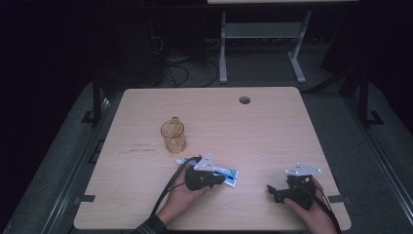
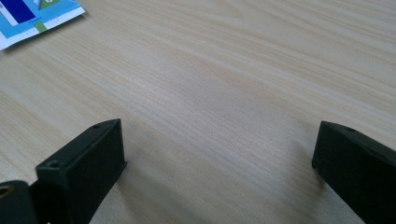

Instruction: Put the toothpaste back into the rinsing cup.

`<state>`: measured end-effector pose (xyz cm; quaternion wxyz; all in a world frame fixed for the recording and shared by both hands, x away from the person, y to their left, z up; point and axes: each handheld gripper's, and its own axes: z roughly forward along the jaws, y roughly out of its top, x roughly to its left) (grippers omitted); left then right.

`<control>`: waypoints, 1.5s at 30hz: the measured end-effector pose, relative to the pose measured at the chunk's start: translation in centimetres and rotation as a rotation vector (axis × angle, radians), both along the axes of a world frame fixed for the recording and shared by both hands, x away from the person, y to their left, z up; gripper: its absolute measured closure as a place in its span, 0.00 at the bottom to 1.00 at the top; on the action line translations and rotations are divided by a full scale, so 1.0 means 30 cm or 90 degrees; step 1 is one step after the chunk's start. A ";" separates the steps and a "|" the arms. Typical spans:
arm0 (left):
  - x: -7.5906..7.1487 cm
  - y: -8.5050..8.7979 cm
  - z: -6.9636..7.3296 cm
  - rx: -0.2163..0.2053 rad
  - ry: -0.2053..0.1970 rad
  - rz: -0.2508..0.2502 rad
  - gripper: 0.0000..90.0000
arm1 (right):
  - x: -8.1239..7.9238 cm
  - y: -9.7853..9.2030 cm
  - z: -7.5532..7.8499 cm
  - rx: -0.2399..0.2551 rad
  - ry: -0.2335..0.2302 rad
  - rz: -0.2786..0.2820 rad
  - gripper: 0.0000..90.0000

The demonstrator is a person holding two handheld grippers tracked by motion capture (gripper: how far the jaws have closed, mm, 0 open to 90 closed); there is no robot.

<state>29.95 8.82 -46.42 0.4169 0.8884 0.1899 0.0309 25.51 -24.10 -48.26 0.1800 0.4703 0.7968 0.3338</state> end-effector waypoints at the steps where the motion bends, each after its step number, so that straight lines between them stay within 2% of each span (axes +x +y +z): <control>1: -0.002 0.004 0.004 -0.002 -0.001 0.002 1.00 | 0.000 0.000 0.000 0.000 0.000 0.000 0.02; 10: 0.003 0.086 0.067 -0.012 -0.014 0.022 1.00 | 0.000 0.000 0.000 0.000 0.000 0.001 0.02; 22: 0.050 0.238 0.114 -0.019 -0.039 0.089 1.00 | 0.000 0.000 0.000 0.000 0.000 0.001 0.02; 34: 0.109 0.384 0.119 -0.002 -0.066 0.173 1.00 | 0.000 0.000 0.000 0.000 0.000 0.001 0.02; 45: 0.154 0.402 0.068 0.027 -0.061 0.193 1.00 | 0.000 0.000 0.000 0.001 0.000 0.001 0.02</control>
